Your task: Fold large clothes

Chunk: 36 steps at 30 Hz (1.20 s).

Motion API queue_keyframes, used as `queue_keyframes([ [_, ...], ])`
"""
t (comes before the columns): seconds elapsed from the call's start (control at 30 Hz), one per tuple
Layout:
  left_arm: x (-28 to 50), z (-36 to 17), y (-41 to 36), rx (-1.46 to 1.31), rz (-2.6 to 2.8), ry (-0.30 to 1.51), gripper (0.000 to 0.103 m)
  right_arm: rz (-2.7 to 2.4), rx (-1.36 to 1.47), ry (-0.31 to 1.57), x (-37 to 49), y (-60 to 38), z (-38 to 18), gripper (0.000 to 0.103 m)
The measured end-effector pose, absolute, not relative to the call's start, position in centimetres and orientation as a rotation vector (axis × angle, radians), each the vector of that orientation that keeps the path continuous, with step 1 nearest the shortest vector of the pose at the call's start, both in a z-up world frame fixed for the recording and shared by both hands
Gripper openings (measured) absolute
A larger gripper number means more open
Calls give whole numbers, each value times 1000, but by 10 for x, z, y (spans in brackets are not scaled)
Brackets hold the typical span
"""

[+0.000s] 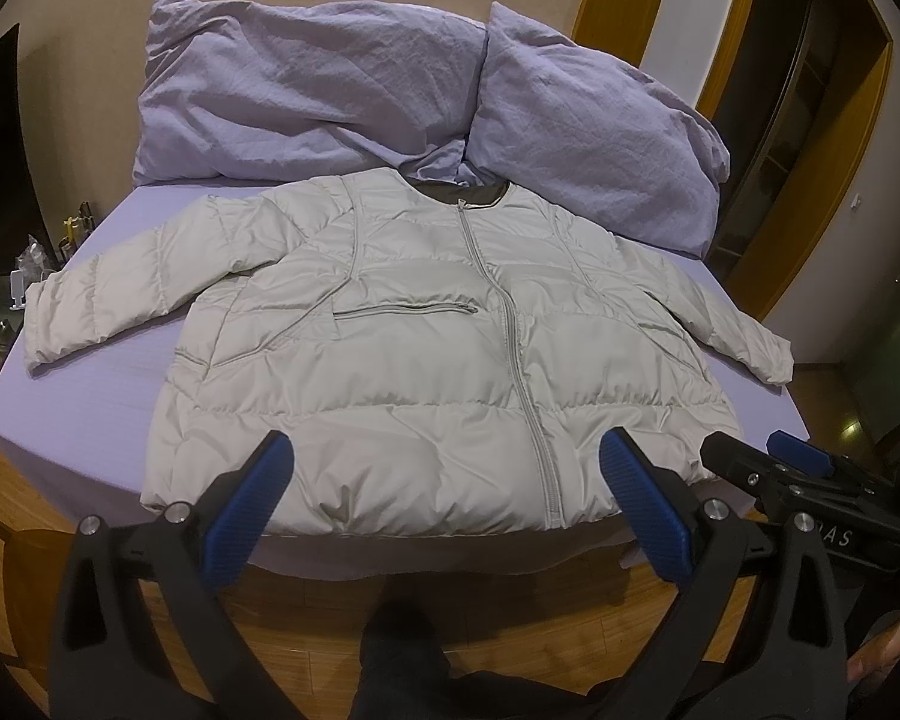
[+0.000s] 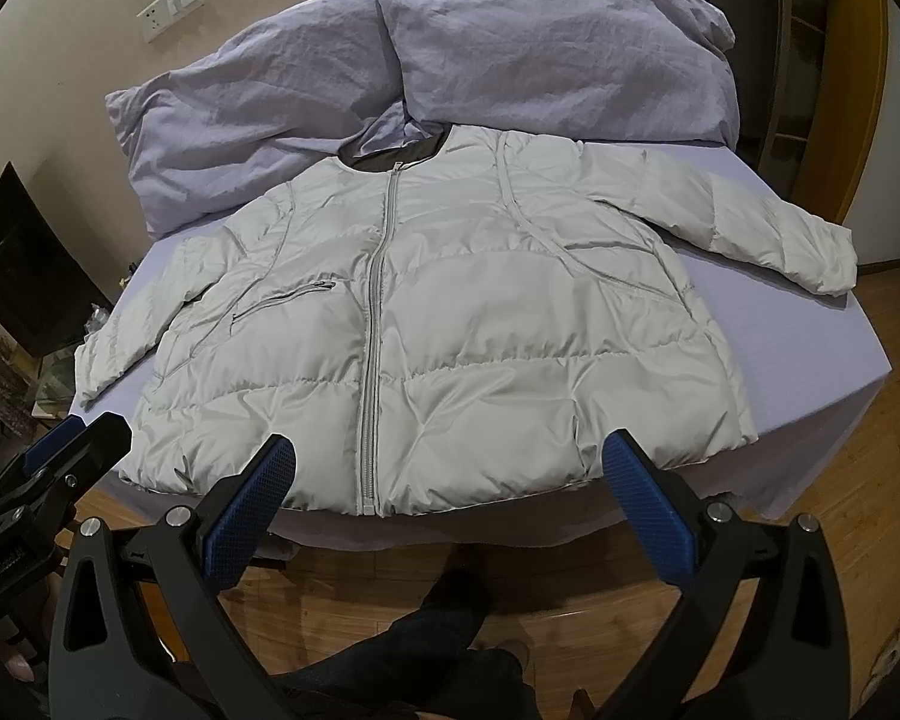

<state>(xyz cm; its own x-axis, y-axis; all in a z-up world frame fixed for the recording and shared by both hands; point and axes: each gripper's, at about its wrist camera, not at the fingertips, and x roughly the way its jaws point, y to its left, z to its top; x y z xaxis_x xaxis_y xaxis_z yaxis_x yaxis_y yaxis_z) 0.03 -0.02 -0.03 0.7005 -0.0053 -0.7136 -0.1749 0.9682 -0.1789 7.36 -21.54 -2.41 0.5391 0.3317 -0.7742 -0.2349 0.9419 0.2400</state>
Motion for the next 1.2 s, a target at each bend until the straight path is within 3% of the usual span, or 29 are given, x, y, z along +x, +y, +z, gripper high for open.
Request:
queue_keyframes([
  [1.2,0,-1,0,-245,95,793,101,335,109,946,73,-218,-24,102],
])
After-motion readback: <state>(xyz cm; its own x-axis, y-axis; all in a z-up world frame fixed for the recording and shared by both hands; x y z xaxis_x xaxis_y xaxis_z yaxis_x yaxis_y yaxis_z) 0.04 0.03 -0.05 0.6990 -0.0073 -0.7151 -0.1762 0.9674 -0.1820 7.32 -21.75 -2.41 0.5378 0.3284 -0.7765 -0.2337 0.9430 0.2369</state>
